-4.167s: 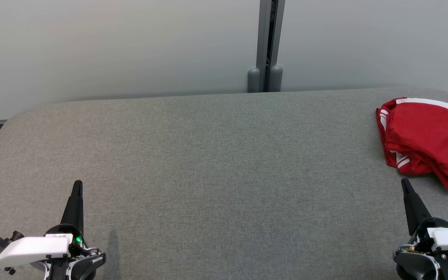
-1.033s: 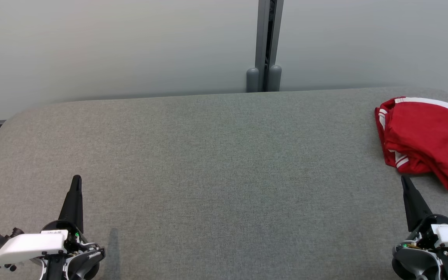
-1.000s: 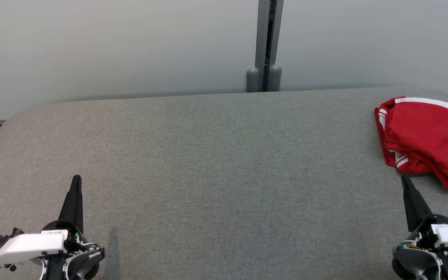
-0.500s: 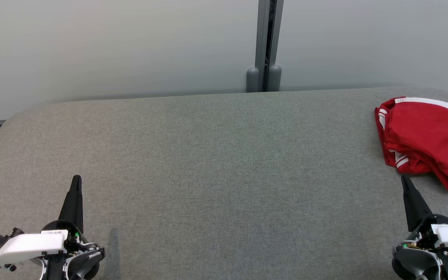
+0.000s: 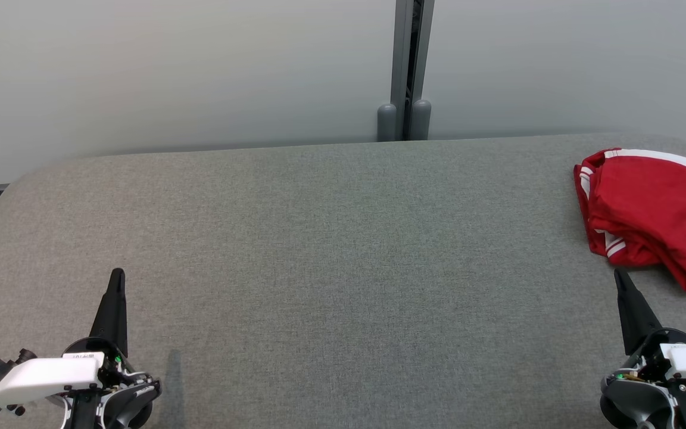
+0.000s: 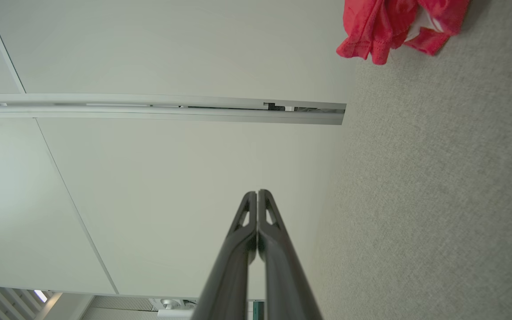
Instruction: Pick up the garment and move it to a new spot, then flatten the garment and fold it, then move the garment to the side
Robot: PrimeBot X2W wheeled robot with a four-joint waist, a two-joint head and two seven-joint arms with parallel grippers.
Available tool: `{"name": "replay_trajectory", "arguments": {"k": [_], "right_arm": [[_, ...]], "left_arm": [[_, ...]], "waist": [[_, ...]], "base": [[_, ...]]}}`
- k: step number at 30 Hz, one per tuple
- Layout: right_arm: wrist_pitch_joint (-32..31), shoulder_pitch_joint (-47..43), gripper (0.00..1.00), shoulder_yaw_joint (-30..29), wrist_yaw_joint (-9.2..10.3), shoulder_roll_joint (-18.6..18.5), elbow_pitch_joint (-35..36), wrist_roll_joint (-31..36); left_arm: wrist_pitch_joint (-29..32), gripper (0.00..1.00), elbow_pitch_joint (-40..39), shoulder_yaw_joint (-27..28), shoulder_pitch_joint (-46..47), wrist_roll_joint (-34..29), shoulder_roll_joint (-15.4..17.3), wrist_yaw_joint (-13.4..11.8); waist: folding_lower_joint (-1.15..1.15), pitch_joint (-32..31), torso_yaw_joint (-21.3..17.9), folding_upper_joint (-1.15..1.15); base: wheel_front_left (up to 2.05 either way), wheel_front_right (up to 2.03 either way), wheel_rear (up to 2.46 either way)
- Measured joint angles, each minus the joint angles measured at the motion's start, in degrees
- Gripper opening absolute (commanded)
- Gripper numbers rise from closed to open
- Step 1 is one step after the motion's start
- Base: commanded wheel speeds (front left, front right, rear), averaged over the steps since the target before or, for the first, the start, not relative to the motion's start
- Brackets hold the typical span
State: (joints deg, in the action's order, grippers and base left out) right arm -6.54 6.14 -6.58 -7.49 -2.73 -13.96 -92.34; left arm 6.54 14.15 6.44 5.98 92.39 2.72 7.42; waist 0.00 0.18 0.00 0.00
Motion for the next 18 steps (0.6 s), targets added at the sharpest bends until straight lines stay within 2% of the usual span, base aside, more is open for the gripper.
{"name": "replay_trajectory", "arguments": {"k": [18], "right_arm": [[0.0, 0.0, 0.00, 0.0, 0.01, 0.0, 0.0, 0.0]], "left_arm": [[0.0, 0.00, 0.0, 0.0, 0.0, 0.0, 0.0, 0.0]], "waist": [[0.00, 0.0, 0.0, 0.00]], "base": [[0.00, 0.00, 0.00]]}}
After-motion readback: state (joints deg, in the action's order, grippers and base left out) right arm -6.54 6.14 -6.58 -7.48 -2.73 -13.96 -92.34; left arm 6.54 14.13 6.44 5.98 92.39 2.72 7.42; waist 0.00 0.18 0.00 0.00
